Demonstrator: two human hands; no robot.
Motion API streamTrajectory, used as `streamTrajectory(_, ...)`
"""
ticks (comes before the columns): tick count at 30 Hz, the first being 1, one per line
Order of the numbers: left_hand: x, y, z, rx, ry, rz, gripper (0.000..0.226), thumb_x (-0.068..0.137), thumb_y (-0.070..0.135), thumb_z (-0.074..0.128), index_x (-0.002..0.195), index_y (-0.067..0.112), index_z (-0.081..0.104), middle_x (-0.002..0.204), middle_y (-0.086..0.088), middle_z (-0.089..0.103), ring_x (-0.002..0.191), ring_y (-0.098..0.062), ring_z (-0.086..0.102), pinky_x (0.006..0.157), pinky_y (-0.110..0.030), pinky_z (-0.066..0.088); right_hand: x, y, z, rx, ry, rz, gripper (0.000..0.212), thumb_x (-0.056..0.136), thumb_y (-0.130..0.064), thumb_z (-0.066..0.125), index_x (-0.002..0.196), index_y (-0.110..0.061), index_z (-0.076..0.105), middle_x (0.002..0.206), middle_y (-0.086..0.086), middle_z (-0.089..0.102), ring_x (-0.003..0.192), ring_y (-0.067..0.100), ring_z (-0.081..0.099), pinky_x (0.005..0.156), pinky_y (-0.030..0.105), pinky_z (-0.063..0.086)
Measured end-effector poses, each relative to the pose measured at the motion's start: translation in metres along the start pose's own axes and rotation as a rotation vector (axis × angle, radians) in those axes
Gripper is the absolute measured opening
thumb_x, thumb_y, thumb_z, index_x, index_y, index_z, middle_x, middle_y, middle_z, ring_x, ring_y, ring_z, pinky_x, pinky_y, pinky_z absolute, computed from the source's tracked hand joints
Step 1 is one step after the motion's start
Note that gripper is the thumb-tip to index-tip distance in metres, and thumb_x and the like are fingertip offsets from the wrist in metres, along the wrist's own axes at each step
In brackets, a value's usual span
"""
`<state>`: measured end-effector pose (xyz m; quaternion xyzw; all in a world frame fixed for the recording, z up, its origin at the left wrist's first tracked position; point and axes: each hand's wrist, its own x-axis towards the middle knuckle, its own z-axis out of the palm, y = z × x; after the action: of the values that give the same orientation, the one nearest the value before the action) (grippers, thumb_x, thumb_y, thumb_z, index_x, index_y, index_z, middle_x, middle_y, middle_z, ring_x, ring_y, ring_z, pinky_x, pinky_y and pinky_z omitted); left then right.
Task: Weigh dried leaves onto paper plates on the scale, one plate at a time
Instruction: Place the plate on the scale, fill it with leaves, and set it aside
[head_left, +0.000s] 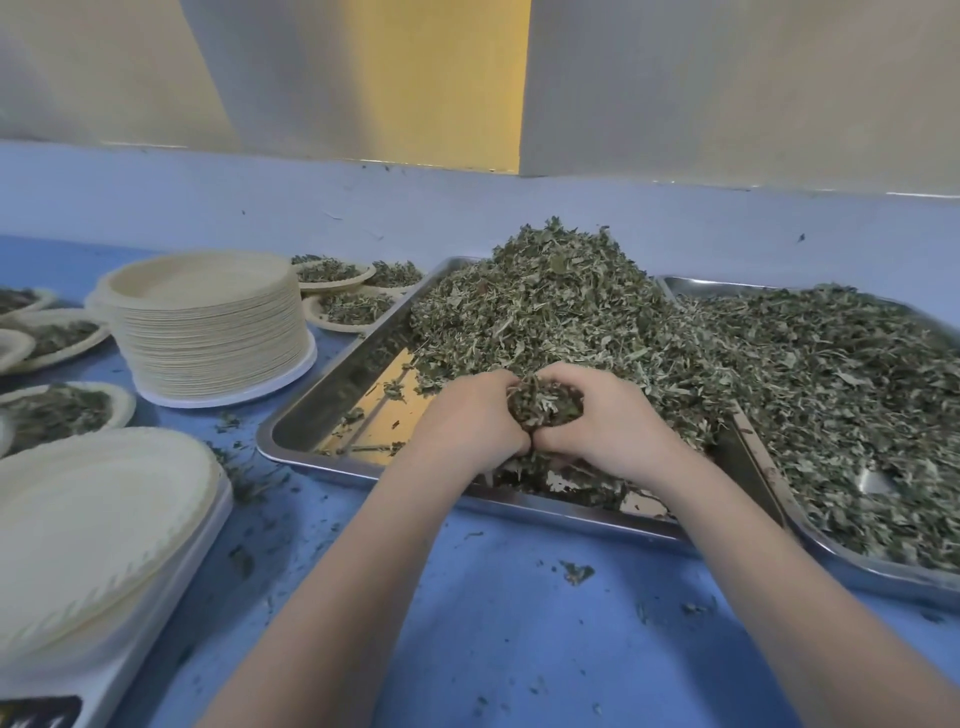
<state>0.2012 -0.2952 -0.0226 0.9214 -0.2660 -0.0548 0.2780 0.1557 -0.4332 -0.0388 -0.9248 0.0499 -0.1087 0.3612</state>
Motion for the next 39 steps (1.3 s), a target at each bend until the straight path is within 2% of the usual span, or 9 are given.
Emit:
streamTrajectory(5,-0.002,-0.002,-0.004,-0.135,0.052,0.022,0.057,0.087,0.007,0.052,0.140,0.026,0.039,0.101,0.000,0.059,0.072,-0.015,0.060,0.049,-0.020,0.043,0.008,-0.015,-0.002,0.067,0.035,0.003,0.052,0.071,-0.011,0.075,0.116,-0.031,0.058,0.093,-0.007,0.066,0.064,0.014,0.071,0.067,0.031,0.059)
streamTrajectory(9,-0.003,-0.012,-0.021,-0.216,0.093,-0.043,0.050,0.086,0.001,0.049,0.133,0.020,0.045,0.113,-0.006,0.059,0.091,-0.028,0.065,0.072,-0.036,0.056,0.023,-0.045,0.001,-0.028,0.013,-0.056,0.062,0.072,-0.018,0.074,0.130,-0.029,0.054,0.100,-0.011,0.062,0.044,-0.008,0.055,0.043,0.005,0.040)
streamTrajectory(13,-0.013,-0.035,-0.058,-0.258,0.152,-0.082,0.044,0.086,-0.003,0.049,0.126,0.015,0.051,0.110,-0.013,0.065,0.088,-0.031,0.067,0.076,-0.043,0.057,0.039,-0.088,0.016,-0.098,-0.002,-0.181,0.066,0.074,-0.018,0.072,0.136,-0.025,0.050,0.123,-0.005,0.057,0.060,-0.003,0.046,0.045,-0.003,0.033)
streamTrajectory(19,-0.065,-0.089,-0.129,-0.190,0.319,-0.181,0.037,0.077,-0.008,0.054,0.111,0.007,0.058,0.094,-0.014,0.067,0.084,-0.029,0.067,0.069,-0.032,0.058,0.048,-0.172,0.066,0.022,-0.112,-0.381,0.051,0.072,-0.018,0.074,0.120,-0.023,0.061,0.108,-0.003,0.063,0.086,0.011,0.060,0.065,0.021,0.046)
streamTrajectory(23,-0.112,-0.125,-0.160,-0.243,0.340,-0.297,0.036,0.076,-0.014,0.051,0.107,0.001,0.060,0.097,-0.023,0.068,0.083,-0.036,0.068,0.079,-0.047,0.056,0.039,-0.219,0.106,0.097,-0.275,-0.457,0.036,0.072,-0.013,0.073,0.103,-0.026,0.062,0.085,-0.007,0.063,0.066,0.000,0.060,0.046,0.008,0.044)
streamTrajectory(26,-0.139,-0.143,-0.167,-0.319,0.260,-0.359,0.033,0.079,-0.013,0.055,0.107,0.003,0.059,0.091,-0.022,0.068,0.072,-0.032,0.067,0.074,-0.041,0.059,0.032,-0.234,0.129,0.120,-0.448,-0.418,0.033,0.074,-0.005,0.071,0.103,-0.017,0.065,0.079,0.003,0.068,0.063,0.015,0.068,0.057,0.026,0.058)
streamTrajectory(32,-0.160,-0.168,-0.169,-0.167,0.163,-0.435,0.073,0.079,0.020,0.073,0.142,0.029,0.037,0.102,0.004,0.056,0.078,-0.013,0.063,0.067,-0.030,0.058,0.030,-0.233,0.131,-0.297,-0.677,-0.348,0.059,0.074,-0.046,0.076,0.127,-0.038,0.052,0.113,-0.005,0.058,0.078,0.014,0.070,0.072,0.027,0.059)
streamTrajectory(36,-0.163,-0.181,-0.167,-0.006,0.247,-0.432,0.046,0.082,0.032,0.067,0.127,0.034,0.056,0.118,0.005,0.057,0.090,-0.017,0.063,0.079,-0.036,0.056,0.028,-0.229,0.133,-0.273,-0.596,-0.347,0.051,0.075,-0.054,0.071,0.122,-0.039,0.056,0.109,-0.008,0.059,0.079,0.013,0.069,0.072,0.026,0.058)
streamTrajectory(39,-0.162,-0.195,-0.157,0.017,0.409,-0.403,0.027,0.086,0.029,0.060,0.111,0.035,0.065,0.107,0.008,0.065,0.079,-0.005,0.058,0.063,-0.019,0.046,0.028,-0.227,0.139,-0.285,-0.510,-0.402,0.040,0.076,-0.058,0.067,0.112,-0.040,0.062,0.098,-0.014,0.061,0.066,0.004,0.065,0.058,0.015,0.047)
